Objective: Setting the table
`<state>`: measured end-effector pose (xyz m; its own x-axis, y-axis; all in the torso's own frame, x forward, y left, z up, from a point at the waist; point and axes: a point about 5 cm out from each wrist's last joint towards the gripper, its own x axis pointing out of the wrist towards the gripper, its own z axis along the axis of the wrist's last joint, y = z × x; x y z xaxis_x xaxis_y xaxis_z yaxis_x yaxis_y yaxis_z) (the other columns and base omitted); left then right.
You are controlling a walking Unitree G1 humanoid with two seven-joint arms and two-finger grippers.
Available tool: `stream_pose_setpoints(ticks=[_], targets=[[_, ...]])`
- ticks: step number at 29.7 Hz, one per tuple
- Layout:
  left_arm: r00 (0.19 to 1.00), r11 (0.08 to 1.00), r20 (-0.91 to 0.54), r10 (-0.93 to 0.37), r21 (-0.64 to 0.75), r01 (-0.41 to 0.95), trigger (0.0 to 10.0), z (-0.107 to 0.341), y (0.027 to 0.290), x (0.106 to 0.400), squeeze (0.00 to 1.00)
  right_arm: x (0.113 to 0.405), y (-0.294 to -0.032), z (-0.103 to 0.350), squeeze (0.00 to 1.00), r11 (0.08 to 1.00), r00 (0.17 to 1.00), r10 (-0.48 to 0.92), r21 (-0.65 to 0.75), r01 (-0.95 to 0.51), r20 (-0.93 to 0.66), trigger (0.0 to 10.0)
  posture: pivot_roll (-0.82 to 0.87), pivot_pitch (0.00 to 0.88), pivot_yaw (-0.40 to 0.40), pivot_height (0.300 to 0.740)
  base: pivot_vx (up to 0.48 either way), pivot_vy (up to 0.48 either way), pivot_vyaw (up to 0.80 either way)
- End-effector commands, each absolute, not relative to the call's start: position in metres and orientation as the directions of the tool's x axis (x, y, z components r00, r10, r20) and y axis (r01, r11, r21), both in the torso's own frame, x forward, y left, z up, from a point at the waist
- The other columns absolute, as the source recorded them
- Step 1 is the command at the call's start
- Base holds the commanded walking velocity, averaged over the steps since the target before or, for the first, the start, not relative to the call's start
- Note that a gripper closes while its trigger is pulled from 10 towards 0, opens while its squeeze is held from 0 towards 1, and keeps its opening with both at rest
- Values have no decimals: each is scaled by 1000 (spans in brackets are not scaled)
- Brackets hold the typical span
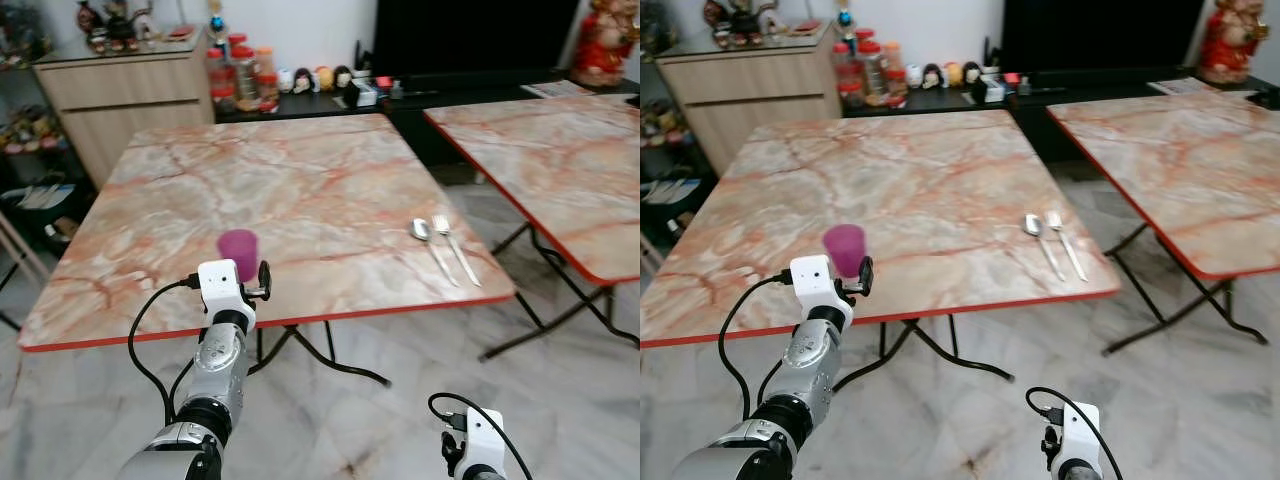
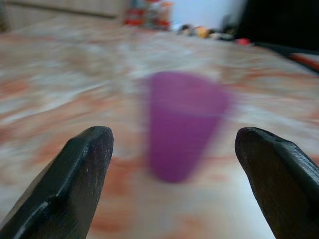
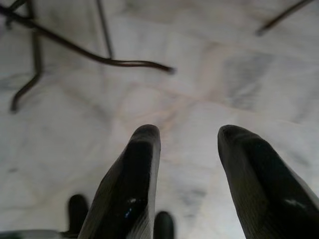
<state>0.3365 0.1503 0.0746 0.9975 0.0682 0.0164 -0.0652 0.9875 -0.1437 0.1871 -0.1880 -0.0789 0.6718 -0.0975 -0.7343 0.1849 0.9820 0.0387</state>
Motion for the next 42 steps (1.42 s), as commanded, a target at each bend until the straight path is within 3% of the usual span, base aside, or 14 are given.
stream_pose_setpoints(ticks=[1, 9, 29, 37, 38, 42], targets=[[997, 987, 31, 76, -146, -71, 10000, 78, 151, 338, 0, 193, -189, -76, 0, 983, 685, -98, 39, 182, -722, 10000, 8, 0, -13, 740, 368, 0, 0], [994, 982, 46, 100, -163, -92, 10000, 80, 155, 337, 0, 193, -189, -76, 0, 982, 687, -98, 41, 184, -720, 10000, 9, 0, -12, 740, 360, 0, 0], [992, 982, 57, 117, -154, -107, 10000, 83, 170, 338, 0, 193, -188, -76, 0, 983, 687, -95, 41, 179, -721, 10000, 10, 0, -14, 740, 0, 0, 0], [994, 997, 77, -79, -4, 79, 10000, 97, 154, 348, 0, 192, -187, -76, 0, 983, 682, -92, 42, 178, -725, 10000, 12, 0, -11, 740, 0, 0, 0], [981, 984, 86, -172, 69, 166, 10000, 100, 142, 348, 0, 192, -187, -77, 0, 983, 682, -91, 43, 177, -726, 10000, 13, 0, -10, 740, 0, 0, 0], [950, 953, 109, -293, 112, 281, 10000, 108, 122, 348, 0, 192, -186, -77, 0, 983, 681, -90, 44, 177, -727, 10000, 13, 0, -9, 740, 0, 0, 0]])
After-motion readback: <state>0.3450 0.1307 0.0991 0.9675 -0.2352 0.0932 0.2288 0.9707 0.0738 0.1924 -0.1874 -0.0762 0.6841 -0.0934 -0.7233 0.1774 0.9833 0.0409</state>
